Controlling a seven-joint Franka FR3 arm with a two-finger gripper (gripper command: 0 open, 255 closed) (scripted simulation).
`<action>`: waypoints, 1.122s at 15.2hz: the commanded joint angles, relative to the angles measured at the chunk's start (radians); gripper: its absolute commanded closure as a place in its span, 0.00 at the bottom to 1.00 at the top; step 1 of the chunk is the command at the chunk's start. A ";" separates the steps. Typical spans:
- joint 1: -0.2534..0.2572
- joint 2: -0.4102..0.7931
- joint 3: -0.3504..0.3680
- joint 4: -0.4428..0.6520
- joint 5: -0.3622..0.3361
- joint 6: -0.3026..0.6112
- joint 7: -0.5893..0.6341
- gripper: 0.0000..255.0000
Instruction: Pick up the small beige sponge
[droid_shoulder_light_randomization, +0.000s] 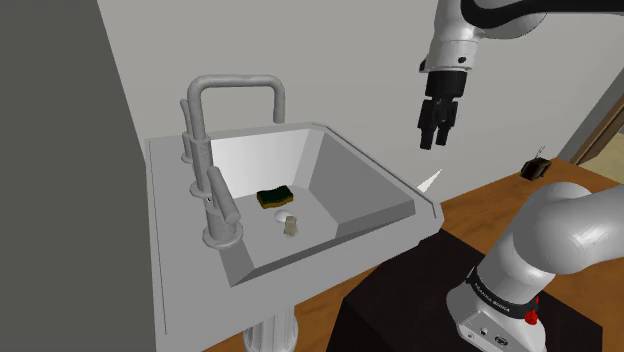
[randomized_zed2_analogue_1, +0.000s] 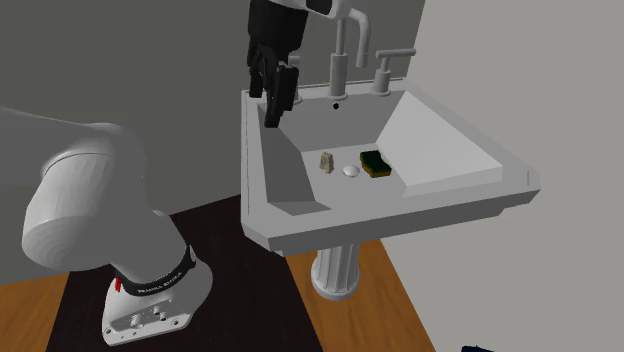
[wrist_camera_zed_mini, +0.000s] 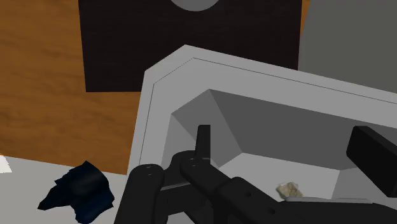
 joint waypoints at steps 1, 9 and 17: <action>0.000 0.000 0.000 0.000 0.000 0.000 0.000 0.00; 0.044 0.174 0.111 -0.062 0.057 0.284 0.076 0.00; 0.075 0.431 0.212 -0.029 0.066 0.552 0.161 0.00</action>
